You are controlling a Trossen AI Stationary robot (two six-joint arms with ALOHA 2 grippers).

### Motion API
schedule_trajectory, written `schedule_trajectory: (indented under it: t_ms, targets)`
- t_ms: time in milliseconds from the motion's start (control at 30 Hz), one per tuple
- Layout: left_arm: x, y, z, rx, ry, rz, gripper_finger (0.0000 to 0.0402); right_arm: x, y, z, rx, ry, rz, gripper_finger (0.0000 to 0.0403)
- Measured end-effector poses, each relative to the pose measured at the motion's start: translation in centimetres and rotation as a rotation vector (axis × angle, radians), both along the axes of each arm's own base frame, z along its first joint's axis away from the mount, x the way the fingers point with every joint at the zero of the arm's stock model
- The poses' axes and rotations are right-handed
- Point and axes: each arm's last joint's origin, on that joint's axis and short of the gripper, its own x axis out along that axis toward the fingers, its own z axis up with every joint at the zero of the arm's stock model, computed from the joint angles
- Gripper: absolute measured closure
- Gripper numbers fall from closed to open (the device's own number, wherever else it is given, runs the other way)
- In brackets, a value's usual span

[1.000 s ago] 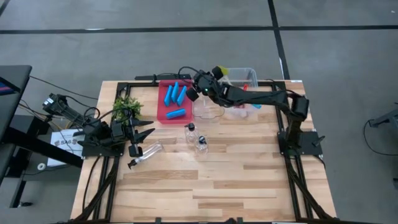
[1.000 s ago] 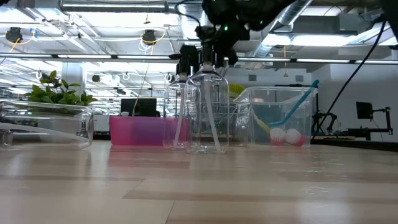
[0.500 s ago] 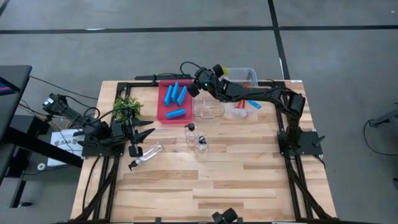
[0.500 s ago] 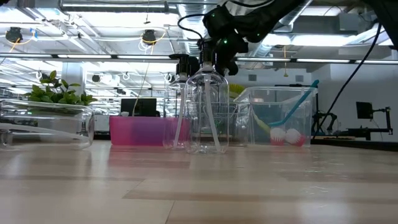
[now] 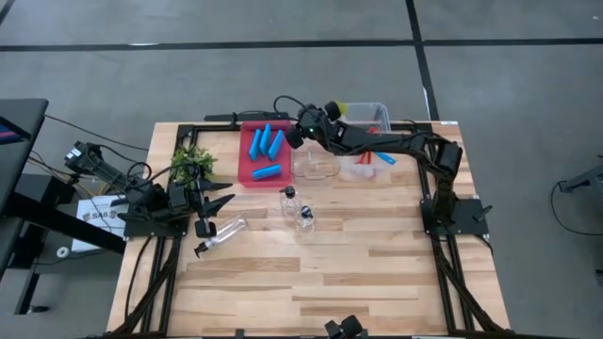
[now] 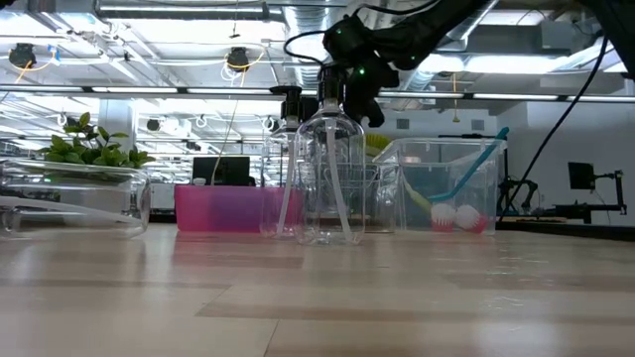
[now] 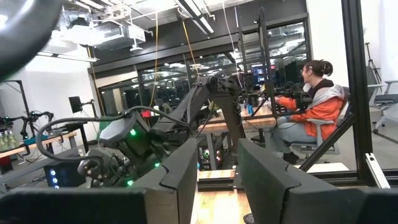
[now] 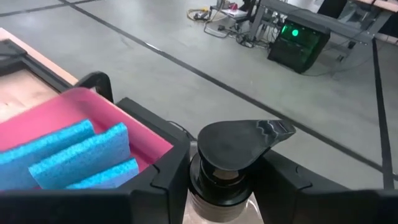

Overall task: Pick & Place Kitchen Sink Supplies
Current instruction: Put the spray bottle into the transparent bin

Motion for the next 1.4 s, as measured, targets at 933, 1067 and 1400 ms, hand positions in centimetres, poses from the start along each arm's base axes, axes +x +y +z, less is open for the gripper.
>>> schedule_trajectory:
  t_ms: [933, 1067, 1400]
  targets:
    - [0.0, 0.0, 0.0, 0.000, 0.000, 0.000, 0.0284, -0.2, -0.1, -0.5, 0.014, 0.007, -0.010, 0.0233]
    - [0.0, 0.0, 0.0, 0.000, 0.000, 0.000, 0.0284, -0.2, 0.2, -0.7, 0.019, 0.022, -0.002, 0.0221]
    - [0.0, 0.0, 0.0, 0.000, 0.000, 0.000, 0.0284, 0.1, 1.8, -1.0, 0.021, 0.131, 0.057, 0.0161]
